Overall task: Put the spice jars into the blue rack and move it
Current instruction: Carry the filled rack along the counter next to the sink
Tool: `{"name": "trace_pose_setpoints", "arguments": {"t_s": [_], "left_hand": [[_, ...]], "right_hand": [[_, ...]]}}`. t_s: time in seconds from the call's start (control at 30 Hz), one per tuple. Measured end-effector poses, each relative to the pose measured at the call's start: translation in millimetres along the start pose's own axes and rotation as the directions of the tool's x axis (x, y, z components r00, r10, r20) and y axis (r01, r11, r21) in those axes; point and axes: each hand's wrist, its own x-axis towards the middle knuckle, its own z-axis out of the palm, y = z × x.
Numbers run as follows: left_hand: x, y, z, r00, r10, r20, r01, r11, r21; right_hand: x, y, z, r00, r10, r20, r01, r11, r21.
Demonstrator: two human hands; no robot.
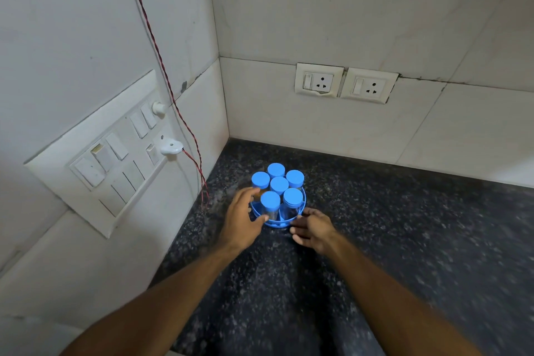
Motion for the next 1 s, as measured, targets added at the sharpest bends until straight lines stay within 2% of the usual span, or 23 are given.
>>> {"name": "trace_pose_setpoints", "arguments": {"t_s": [0.07, 0.17, 0.27, 0.33, 0.47, 0.57, 0.7, 1.0], "left_hand": [[-6.4, -1.4, -0.2, 1.000, -0.016, -0.014, 0.016, 1.000, 0.002], [-12.1, -6.7, 1.1, 0.988, -0.144, -0.048, 0.146, 0.989, 0.033], [-8.9, -9.5, 8.7, 0.943, -0.333, 0.011, 0.332, 0.942, 0.037], [-6.2, -6.3, 17.7, 0.919, -0.392, 0.052, 0.390, 0.920, 0.047], [-14.1, 16.9, 55.0, 0.948, -0.290, 0.133, 0.275, 0.954, 0.119], [-23.8, 37.6, 96.1, 0.952, -0.234, 0.197, 0.216, 0.970, 0.111], [-39.0, 73.8, 163.7, 0.915, -0.212, 0.342, 0.201, 0.977, 0.069], [-88.9, 195.6, 352.0, 0.827, -0.153, 0.541, 0.249, 0.962, -0.109]], "right_hand": [[-2.1, 3.5, -0.8, 1.000, -0.003, 0.004, 0.003, 1.000, 0.028], [-6.3, 8.4, -5.0, 1.000, -0.006, -0.017, 0.007, 0.998, 0.060], [-13.2, 13.9, -21.0, 0.999, -0.010, -0.051, 0.015, 0.996, 0.086], [-17.4, 18.2, -39.7, 0.995, -0.021, -0.098, 0.030, 0.996, 0.089], [-30.0, 27.8, -93.1, 0.985, -0.012, -0.172, 0.034, 0.991, 0.126], [-40.6, 33.2, -144.5, 0.969, -0.003, -0.247, 0.046, 0.985, 0.166], [-56.1, 41.8, -226.0, 0.932, -0.004, -0.363, 0.086, 0.974, 0.208], [-91.5, 43.4, -441.3, 0.858, 0.036, -0.513, 0.154, 0.934, 0.323]]}}
